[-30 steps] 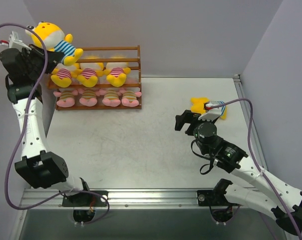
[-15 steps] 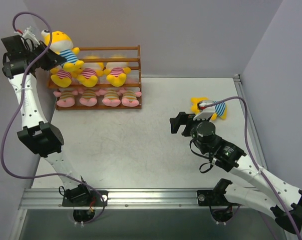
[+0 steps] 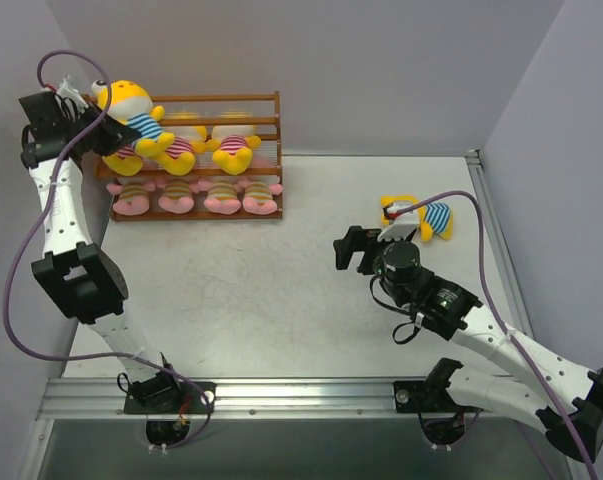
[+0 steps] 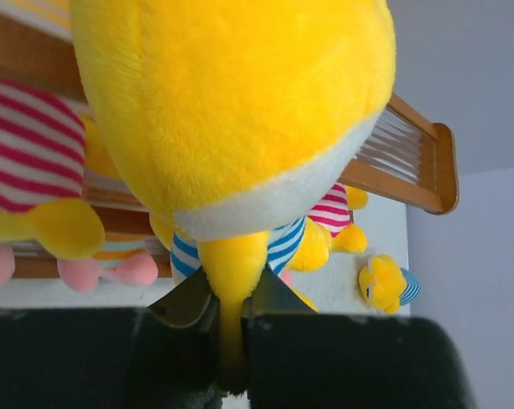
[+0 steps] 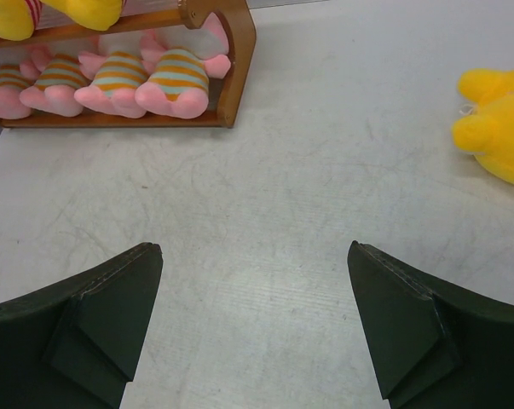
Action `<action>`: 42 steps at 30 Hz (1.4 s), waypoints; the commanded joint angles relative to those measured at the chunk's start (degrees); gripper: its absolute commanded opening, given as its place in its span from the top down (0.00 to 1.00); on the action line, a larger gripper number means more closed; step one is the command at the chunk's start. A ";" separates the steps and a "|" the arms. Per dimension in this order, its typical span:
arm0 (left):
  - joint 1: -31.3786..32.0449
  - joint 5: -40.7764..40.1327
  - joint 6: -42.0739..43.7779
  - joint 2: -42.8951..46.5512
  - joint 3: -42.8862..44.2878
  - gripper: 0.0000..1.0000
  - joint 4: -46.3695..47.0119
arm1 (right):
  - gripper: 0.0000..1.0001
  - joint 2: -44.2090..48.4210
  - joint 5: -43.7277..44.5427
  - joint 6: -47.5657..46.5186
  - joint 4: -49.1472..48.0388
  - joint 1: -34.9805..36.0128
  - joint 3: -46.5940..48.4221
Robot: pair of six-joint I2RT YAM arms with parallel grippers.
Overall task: Place and organize the stuffed toys onto the shelf
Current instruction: Place the stuffed toy onto shelf
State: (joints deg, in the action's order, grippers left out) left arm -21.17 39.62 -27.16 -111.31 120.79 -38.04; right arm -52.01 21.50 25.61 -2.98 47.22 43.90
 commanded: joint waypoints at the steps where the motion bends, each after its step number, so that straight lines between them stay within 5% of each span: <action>1: -0.28 -9.26 -15.09 12.49 -15.17 0.97 25.09 | 0.05 0.24 0.12 0.06 -3.08 -0.38 -0.13; 7: 0.51 -24.21 -27.06 20.51 -25.94 0.98 36.45 | 0.05 2.35 0.21 -0.29 -2.91 -0.55 -1.53; 14: 2.79 -31.96 -37.95 19.82 -29.74 0.98 45.42 | 0.05 4.55 1.62 -0.73 -2.73 -0.55 -2.94; 23: 7.10 -35.39 -46.05 11.73 -21.92 0.92 46.57 | 0.05 5.07 2.41 -0.47 -3.34 -0.64 -4.44; 28: 8.77 -41.26 -47.37 11.38 -24.02 0.90 47.70 | 0.04 5.52 3.46 -0.91 -3.35 -0.64 -5.40; 42: 9.56 -39.62 -54.84 5.93 -26.22 0.86 52.81 | 0.04 4.99 3.46 -1.61 -3.43 -0.90 -5.32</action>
State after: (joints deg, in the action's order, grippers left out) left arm -12.01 0.25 -79.55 -105.19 94.70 9.63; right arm -47.37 23.14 24.93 -4.12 46.81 38.87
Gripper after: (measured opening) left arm 0.141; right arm 0.957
